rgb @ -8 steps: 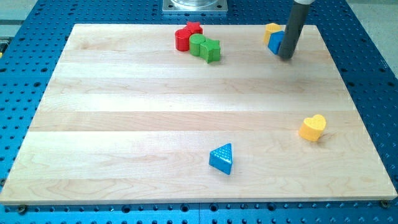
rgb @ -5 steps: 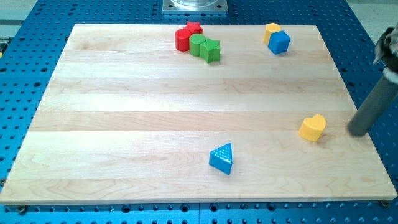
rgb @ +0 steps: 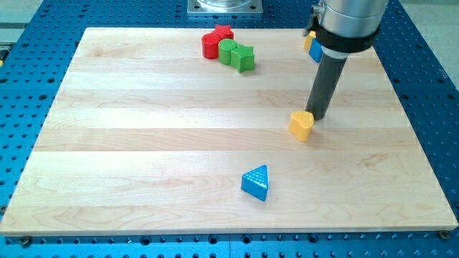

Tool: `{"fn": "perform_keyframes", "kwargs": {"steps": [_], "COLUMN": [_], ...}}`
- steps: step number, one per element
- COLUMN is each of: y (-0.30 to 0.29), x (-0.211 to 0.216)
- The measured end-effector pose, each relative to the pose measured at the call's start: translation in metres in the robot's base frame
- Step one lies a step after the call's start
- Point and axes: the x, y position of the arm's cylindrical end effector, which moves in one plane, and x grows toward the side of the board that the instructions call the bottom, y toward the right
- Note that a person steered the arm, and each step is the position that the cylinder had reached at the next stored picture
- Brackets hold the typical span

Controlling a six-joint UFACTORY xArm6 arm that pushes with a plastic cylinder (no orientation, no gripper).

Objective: Slide the heart close to the hexagon

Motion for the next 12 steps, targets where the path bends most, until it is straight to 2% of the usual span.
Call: {"fn": "perform_keyframes", "kwargs": {"steps": [1,2,3,4,5,6,7,8,9,10,11,12], "y": [0.009,-0.053,-0.078,-0.096,-0.057,-0.049,-0.038,0.010,-0.011,-0.036,-0.023,-0.020], "x": [0.054,0.027,0.037,-0.015,-0.082,-0.092,-0.024,-0.053,-0.089,-0.029,-0.088,-0.122]}}
